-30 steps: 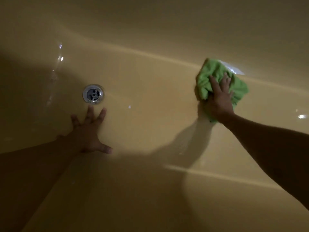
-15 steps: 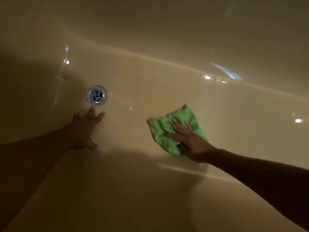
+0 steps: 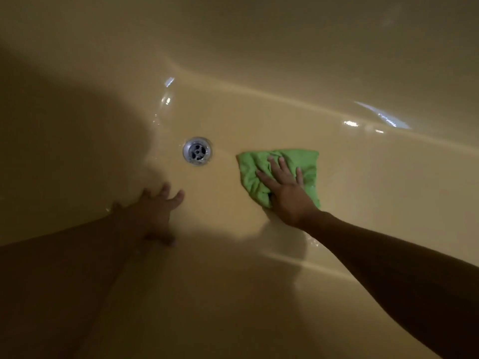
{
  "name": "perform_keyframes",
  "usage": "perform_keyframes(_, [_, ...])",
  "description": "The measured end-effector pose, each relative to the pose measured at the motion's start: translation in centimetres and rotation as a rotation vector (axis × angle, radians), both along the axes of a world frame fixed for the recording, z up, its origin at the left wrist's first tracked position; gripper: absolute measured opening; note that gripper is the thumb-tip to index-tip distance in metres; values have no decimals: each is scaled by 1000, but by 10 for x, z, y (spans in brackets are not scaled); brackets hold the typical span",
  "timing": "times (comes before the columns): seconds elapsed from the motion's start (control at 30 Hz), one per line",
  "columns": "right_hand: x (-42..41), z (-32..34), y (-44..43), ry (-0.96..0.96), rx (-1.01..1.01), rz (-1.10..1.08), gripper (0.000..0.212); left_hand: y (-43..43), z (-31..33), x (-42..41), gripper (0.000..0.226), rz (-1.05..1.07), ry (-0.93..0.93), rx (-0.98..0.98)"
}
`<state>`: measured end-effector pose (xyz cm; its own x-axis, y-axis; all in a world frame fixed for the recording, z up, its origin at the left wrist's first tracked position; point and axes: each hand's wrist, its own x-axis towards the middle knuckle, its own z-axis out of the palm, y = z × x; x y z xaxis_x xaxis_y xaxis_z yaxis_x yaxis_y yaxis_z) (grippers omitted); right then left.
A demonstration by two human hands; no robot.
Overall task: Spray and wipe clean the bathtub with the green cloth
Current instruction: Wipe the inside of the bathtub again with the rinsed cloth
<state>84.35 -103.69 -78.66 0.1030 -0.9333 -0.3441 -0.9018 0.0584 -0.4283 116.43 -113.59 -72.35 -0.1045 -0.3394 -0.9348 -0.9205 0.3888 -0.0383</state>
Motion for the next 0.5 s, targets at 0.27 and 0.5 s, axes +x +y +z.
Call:
perform_keyframes(0.27, [74, 0, -78, -295, -16, -19, 87, 2, 12, -10, 134, 1, -14, -8])
perform_keyframes(0.5, [32, -7, -29, -300, -130, -309, 71, 1, 10, -10, 138, 8, -22, -17])
